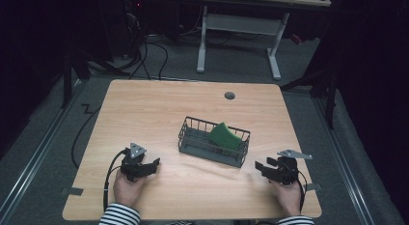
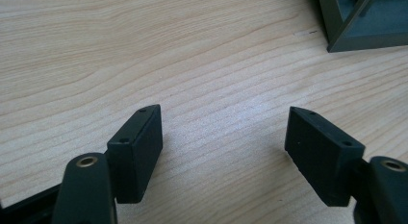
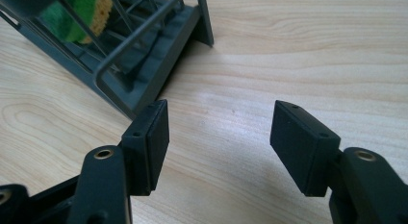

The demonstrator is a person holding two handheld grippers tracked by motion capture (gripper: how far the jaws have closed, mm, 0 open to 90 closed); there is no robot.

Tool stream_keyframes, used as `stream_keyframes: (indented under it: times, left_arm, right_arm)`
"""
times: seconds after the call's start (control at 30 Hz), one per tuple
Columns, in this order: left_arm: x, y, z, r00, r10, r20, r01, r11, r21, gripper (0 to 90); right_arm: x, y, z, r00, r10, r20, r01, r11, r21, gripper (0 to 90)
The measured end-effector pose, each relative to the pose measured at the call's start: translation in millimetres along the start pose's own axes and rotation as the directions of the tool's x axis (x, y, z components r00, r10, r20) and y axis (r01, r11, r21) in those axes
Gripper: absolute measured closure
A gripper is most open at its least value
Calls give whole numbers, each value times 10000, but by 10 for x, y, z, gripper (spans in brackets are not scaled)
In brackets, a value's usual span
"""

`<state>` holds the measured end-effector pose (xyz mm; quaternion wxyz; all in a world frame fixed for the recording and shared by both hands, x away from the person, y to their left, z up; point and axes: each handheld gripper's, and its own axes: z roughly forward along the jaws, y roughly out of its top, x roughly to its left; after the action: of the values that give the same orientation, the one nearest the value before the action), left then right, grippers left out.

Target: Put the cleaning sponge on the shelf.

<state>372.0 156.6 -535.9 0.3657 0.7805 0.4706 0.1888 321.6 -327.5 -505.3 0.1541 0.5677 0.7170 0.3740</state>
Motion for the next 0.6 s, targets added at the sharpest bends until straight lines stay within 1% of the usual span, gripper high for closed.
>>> stream_keyframes:
  times: [0.1,0.13,0.23,0.37,0.4,0.6]
  left_arm:
    - [1,0,0,10000,15,-9,-15,10000,3,299]
    - [0,0,0,10000,2,1,-2,10000,1,299]
    - [0,0,0,10000,2,0,-2,10000,3,299]
    - [0,0,0,10000,-1,2,1,10000,1,299]
    - [1,0,0,10000,-1,3,1,10000,2,299]
    - [0,0,0,10000,1,1,-1,10000,1,299]
  right_arm:
    - [-15,-25,26,10000,-18,58,18,10000,8,388]
    - [-15,-34,34,9999,66,87,-66,10000,22,388]
    - [-25,-56,57,9998,104,160,-105,9999,56,388]
    - [-19,-79,88,9996,64,288,-66,10000,51,388]
    - [-18,-84,96,9994,-34,337,31,10000,76,388]
    - [-1,-113,144,9988,-47,487,45,10000,53,387]
